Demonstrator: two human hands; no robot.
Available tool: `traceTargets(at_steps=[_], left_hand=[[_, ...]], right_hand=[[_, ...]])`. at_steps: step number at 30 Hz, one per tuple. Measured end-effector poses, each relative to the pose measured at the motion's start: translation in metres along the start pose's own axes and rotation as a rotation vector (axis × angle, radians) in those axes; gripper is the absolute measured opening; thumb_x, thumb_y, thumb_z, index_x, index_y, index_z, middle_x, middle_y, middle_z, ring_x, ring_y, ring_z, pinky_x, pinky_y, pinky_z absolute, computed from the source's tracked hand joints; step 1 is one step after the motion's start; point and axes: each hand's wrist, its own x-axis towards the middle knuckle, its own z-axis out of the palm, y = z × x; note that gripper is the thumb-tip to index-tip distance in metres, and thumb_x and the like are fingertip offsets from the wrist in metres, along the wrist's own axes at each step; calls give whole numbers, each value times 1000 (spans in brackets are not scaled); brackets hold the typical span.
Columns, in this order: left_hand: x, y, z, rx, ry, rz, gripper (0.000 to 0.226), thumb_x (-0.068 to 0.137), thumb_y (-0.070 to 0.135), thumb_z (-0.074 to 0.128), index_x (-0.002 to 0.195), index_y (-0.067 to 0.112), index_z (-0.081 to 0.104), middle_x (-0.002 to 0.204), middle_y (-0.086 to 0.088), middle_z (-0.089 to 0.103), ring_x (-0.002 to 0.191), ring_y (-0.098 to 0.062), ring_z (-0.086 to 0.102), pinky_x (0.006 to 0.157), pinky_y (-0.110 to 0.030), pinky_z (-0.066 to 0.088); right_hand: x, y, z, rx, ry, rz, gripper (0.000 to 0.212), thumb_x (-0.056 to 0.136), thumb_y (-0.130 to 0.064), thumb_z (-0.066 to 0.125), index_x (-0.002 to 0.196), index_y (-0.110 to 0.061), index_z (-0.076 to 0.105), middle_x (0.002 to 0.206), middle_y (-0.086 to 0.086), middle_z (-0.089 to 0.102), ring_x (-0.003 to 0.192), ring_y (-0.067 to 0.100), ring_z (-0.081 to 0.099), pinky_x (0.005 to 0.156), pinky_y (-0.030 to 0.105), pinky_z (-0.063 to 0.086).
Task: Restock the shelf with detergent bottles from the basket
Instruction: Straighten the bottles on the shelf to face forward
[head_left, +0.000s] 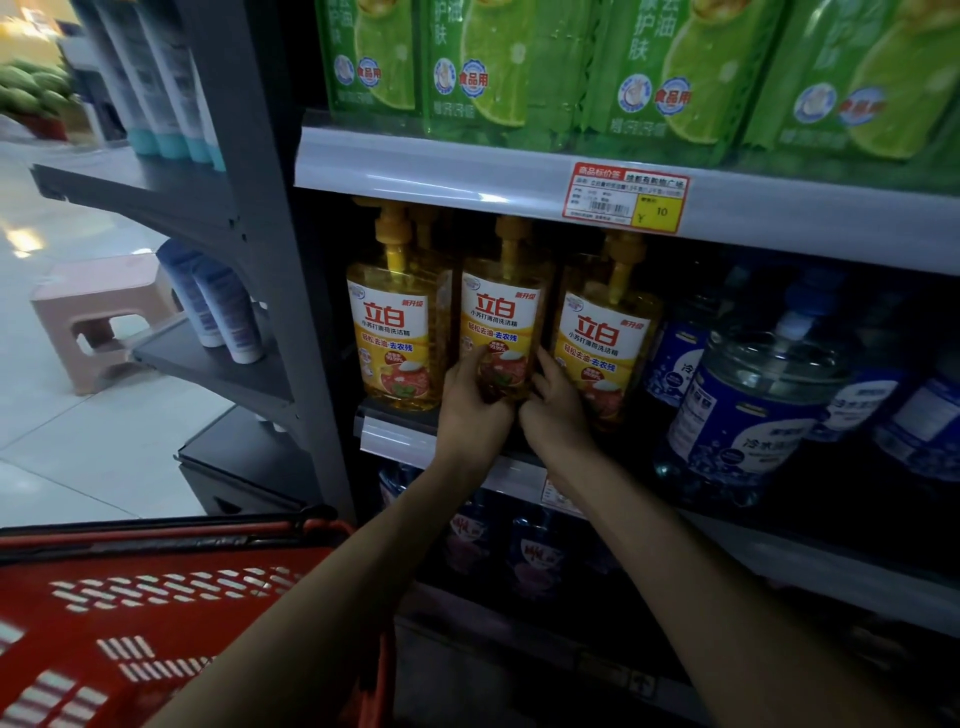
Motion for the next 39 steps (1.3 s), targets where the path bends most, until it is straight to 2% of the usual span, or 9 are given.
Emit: traceTargets(at_steps=[3,6,10,13,16,21,23,27,39], left_hand=[[-9,9,-2,29,-38,-14,63,79,25,64,141,28,55,141,-2,60,131,-18,57,109,-46,52],[-12,10,-3,44,-78,22,46,96,8,63,139,23,59,130,3,67,121,-11,62,101,-30,53],[-12,7,0,82,-97,51,36,96,15,71,131,23,64,108,20,67,103,9,60,87,-17,49],[-12,10,7,82,-111,64,45,92,26,77,134,21,63,116,12,71,110,3,62,92,-23,53],[-12,14,18,88,-124,78,48,90,31,80,134,23,62,121,8,70,115,-2,63,96,-29,55],[-10,18,41,74,-128,122,46,92,20,77,134,25,58,111,21,63,108,7,59,82,-12,48],[-9,16,47,46,-132,119,51,95,19,73,142,23,55,120,19,64,118,0,60,89,-16,50],[-6,12,55,16,-159,100,51,93,29,67,143,29,56,135,11,67,129,-9,60,108,-46,52],[-9,13,69,-62,-95,83,54,83,38,68,136,34,60,128,15,70,123,-9,63,107,-47,52]], right_hand=[[-8,-4,-4,-78,93,81,59,91,13,47,144,-12,50,142,11,57,134,26,52,109,33,43],[-18,-4,-17,-90,167,114,47,89,14,47,129,-5,62,130,14,64,120,30,61,105,41,50],[-28,1,-40,-125,238,97,39,88,9,52,113,-14,71,119,7,69,109,29,64,98,50,54],[-29,7,-53,-134,326,63,32,92,-4,60,88,-35,63,112,-1,71,105,24,67,92,51,57],[-30,8,-60,-158,466,41,5,99,-23,60,98,-28,58,108,2,68,99,29,67,86,52,58],[-33,10,-63,-169,421,59,48,100,-20,57,146,-24,43,134,4,61,117,29,62,100,50,51],[-31,14,-64,-160,366,55,57,95,-10,56,147,-31,45,137,1,61,122,25,60,104,48,50],[-26,17,-68,-99,322,71,64,90,-2,58,143,-38,50,134,-1,65,122,21,61,106,46,50],[-18,18,-76,-47,265,48,79,87,14,44,145,-39,50,133,-4,67,122,18,62,107,46,50]])
